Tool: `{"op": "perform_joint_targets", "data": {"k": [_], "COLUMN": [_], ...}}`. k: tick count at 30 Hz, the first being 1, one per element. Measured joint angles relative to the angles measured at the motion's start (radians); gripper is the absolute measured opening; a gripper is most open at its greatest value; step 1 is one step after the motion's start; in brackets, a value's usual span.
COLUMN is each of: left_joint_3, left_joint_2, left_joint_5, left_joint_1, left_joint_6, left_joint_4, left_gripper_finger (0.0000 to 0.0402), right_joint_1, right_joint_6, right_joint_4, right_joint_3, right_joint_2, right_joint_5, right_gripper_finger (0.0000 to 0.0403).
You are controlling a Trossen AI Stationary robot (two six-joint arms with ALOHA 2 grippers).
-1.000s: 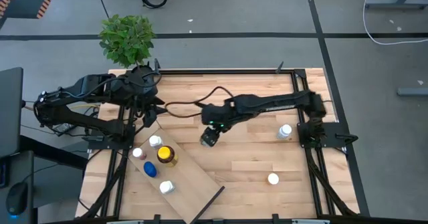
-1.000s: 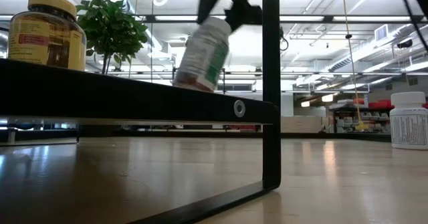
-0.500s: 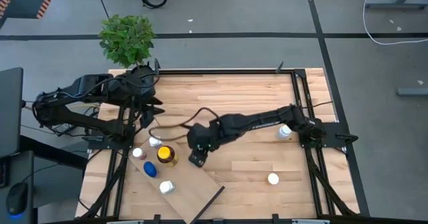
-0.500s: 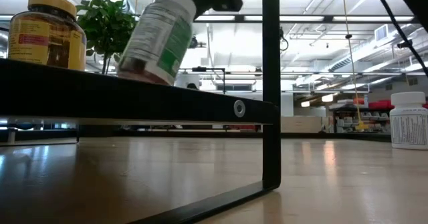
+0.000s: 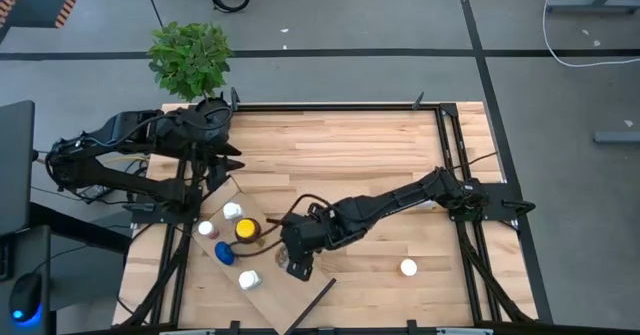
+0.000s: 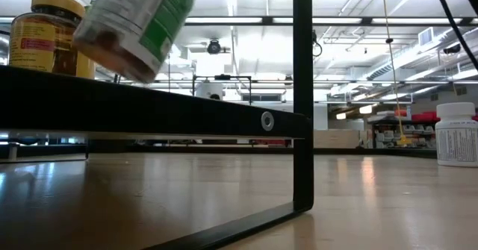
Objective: Pick and place medicine bottles onto shelf by color
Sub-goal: Put the green pill bottle on the shelf
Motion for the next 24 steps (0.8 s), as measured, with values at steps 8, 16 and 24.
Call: {"op": "perform_joint_targets", "data": {"k": [8,16,24], "left_joint_3": [0.0,0.0,-0.001], "left_joint_2": [0.001,0.002,0.002], "left_joint_5": [0.006,0.008,0.008], "left_joint_1": [-0.009,-0.079,-0.145], "left_joint_6": [-0.103,-0.215,-0.307], "left_joint_4": [0.0,0.003,0.009], "left_gripper_finger": [0.0173,0.0172,0.0169], "right_joint_1": [-0.001,0.031,0.069], "right_joint_6": [-0.046,-0.041,-0.101], "right_joint_4": [0.04,0.109,0.118], "right_joint_3": [-0.079,-0.078,-0.078], "right_joint_2": [0.0,0.0,0.0], "right_joint_5": [-0.056,-0.056,-0.007], "right_gripper_finger": [0.0249,0.0256,0.0257]}}
